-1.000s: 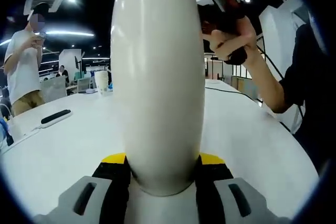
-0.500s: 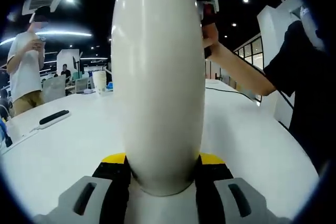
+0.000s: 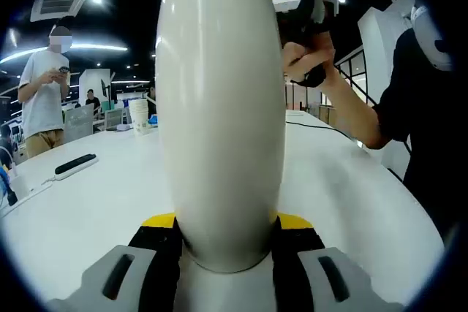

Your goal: Grasp the water cup twist off the cup lid place the cup lid on the table

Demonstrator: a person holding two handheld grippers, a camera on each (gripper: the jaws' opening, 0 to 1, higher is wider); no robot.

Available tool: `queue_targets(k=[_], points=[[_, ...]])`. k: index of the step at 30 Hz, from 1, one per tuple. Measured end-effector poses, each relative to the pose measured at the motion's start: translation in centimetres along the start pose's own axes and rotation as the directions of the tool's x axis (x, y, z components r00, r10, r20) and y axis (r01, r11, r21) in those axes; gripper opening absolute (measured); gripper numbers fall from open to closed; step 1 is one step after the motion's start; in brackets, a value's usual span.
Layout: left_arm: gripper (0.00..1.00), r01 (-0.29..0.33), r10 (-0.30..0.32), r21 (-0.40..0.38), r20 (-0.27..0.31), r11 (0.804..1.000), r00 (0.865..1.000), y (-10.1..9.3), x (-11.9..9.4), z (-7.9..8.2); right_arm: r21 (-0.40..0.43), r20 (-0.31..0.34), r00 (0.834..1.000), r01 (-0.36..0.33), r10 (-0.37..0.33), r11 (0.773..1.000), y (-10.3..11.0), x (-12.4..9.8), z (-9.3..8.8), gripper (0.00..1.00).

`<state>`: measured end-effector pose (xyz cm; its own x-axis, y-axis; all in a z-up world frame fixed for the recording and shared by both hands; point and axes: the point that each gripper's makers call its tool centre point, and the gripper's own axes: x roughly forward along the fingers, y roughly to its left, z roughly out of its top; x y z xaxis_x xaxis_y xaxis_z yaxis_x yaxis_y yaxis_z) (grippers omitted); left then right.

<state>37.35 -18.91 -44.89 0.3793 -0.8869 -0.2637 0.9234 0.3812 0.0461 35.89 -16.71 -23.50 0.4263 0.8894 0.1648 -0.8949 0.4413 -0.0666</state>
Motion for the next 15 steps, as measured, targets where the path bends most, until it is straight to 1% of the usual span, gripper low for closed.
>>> queue_targets(k=[1,2,3,4,5,6,7,10,12,14,15], points=[[0.5,-0.001,0.001,0.0,-0.001,1.0,1.0,0.0,0.0,0.0,-0.038,0.014,0.999,0.053,-0.053,0.998,-0.2,0.0,0.2,0.69],[0.5,-0.003,0.003,0.001,-0.001,1.0,1.0,0.0,0.0,0.0,-0.061,0.014,0.994,0.109,-0.108,0.992,-0.4,-0.1,0.2,0.68],[0.5,-0.003,0.003,0.001,-0.001,1.0,1.0,0.0,0.0,0.0,-0.075,0.012,0.989,0.146,-0.145,0.987,-0.5,0.0,0.1,0.68],[0.5,-0.003,0.003,0.001,-0.001,1.0,1.0,0.0,0.0,0.0,-0.07,0.018,0.984,0.178,-0.178,0.981,-0.5,0.1,0.0,0.67],[0.5,-0.003,0.003,0.001,-0.001,1.0,1.0,0.0,0.0,0.0,-0.065,0.003,0.978,0.208,-0.208,0.976,-0.6,0.2,-0.3,0.66],[0.5,-0.004,0.004,0.001,-0.001,1.0,1.0,-0.1,0.0,0.0,-0.088,-0.012,0.971,0.236,-0.238,0.968,-0.6,0.5,-0.7,0.65],[0.5,-0.003,0.003,0.001,-0.001,1.0,1.0,0.0,0.0,0.0,-0.098,-0.023,0.966,0.253,-0.257,0.962,-0.7,0.8,-1.0,0.65],[0.5,-0.003,0.003,0.002,-0.001,1.0,1.0,0.0,0.0,0.0,-0.148,-0.042,0.964,0.255,-0.263,0.956,-0.4,2.1,-1.2,0.63],[0.5,-0.003,0.003,0.002,-0.001,1.0,1.0,0.0,0.0,0.0,-0.158,-0.048,0.959,0.269,-0.279,0.95,-0.6,2.6,-1.3,0.57],[0.5,-0.004,0.004,0.002,-0.001,1.0,1.0,0.0,0.0,0.0,-0.18,-0.061,0.947,0.3,-0.315,0.937,-1.5,2.7,-1.6,0.52],[0.5,-0.004,0.004,0.002,0.0,1.0,1.0,0.0,0.0,0.0,-0.166,-0.062,0.948,0.299,-0.312,0.94,-1.6,2.8,-1.7,0.52]])
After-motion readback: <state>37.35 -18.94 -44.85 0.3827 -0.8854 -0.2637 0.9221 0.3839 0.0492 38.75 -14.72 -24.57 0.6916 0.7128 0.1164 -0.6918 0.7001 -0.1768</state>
